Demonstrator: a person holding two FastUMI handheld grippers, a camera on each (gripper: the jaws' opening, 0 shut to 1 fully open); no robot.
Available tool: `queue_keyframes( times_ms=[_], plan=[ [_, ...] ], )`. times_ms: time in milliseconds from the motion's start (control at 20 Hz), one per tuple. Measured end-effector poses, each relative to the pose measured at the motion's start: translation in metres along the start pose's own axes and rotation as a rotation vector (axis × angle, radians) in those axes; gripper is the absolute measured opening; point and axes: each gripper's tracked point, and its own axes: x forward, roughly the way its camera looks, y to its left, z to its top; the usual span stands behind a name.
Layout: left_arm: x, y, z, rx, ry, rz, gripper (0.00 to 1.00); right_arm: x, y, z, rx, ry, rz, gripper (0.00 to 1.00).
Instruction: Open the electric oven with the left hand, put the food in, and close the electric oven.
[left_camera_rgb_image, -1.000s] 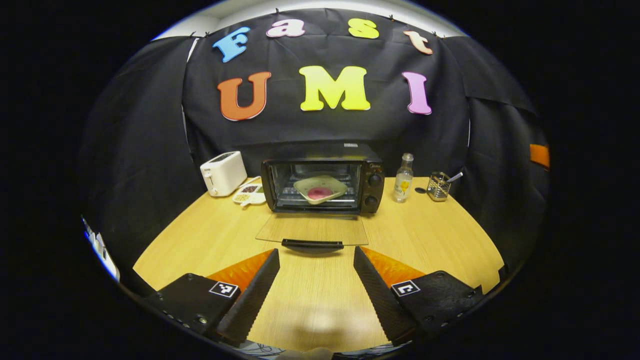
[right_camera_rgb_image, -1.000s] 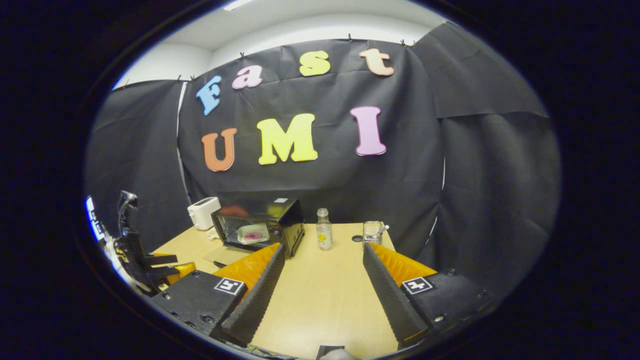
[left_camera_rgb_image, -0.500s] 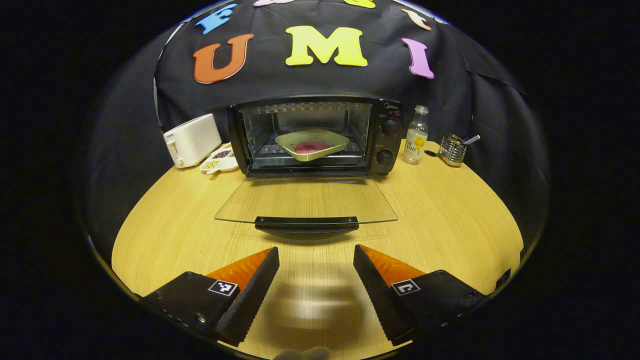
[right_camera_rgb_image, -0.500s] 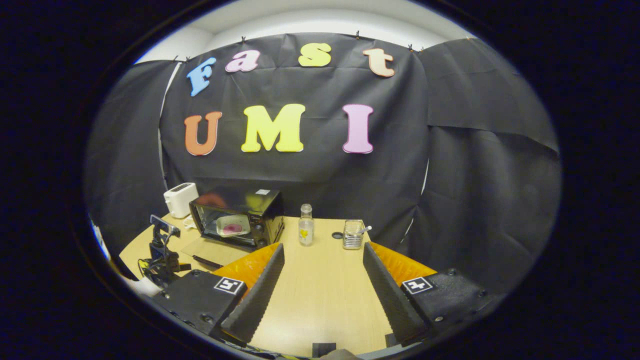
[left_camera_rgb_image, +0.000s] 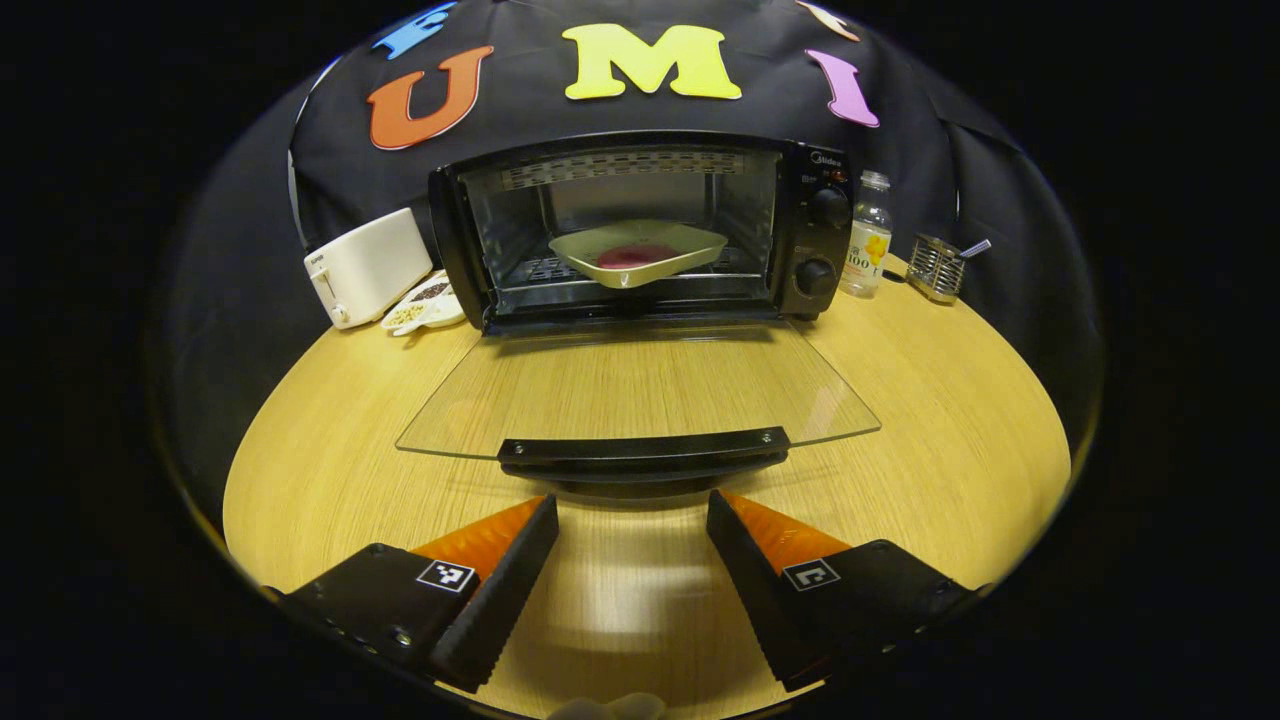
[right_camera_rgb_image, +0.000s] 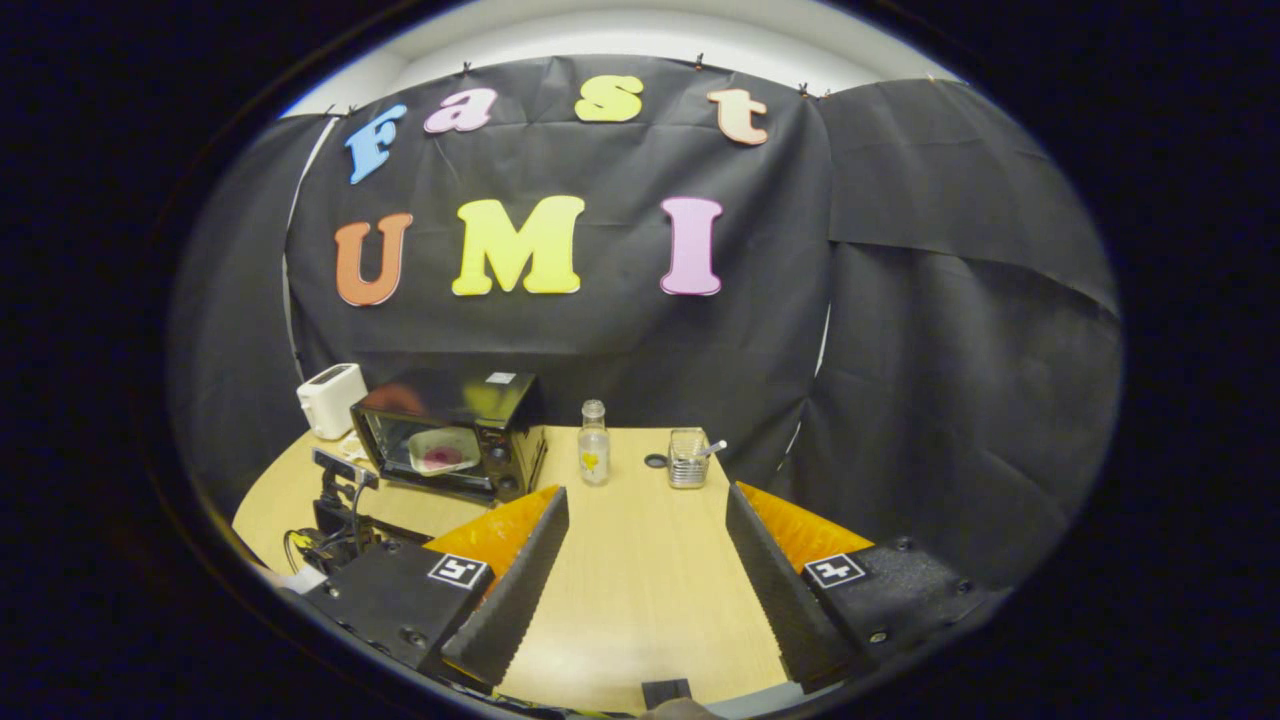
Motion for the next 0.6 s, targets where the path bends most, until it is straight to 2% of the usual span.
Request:
queue_keyframes(
  times_ms=[200, 250, 300, 600],
  plan=[
    [0.005, -0.0021, -0.0021, 0.002, 0.012, -0.005, 0.97, -0.0022, 0.006, -0.0025, 0.003, 0.01, -0.004, 1.0],
    [0.0055, -0.0019, -0.0015, -0.002, 0.013, -0.006, 1.0, -0.0023, 0.006, -0.0025, 0.002, 0.008, -0.007, 1.0],
    [0.0057, -0.0013, -0.0015, -0.004, 0.017, -0.009, 0.97, -0.0022, 0.0052, -0.0019, 0.007, 0.008, -0.011, 1.0],
    [-0.0014, -0.0032, 0.0053, -0.016, 0.014, -0.025, 0.98, -0.0047, 0.0051, -0.007, 0.025, 0.017, -0.022, 1.0]
  ],
)
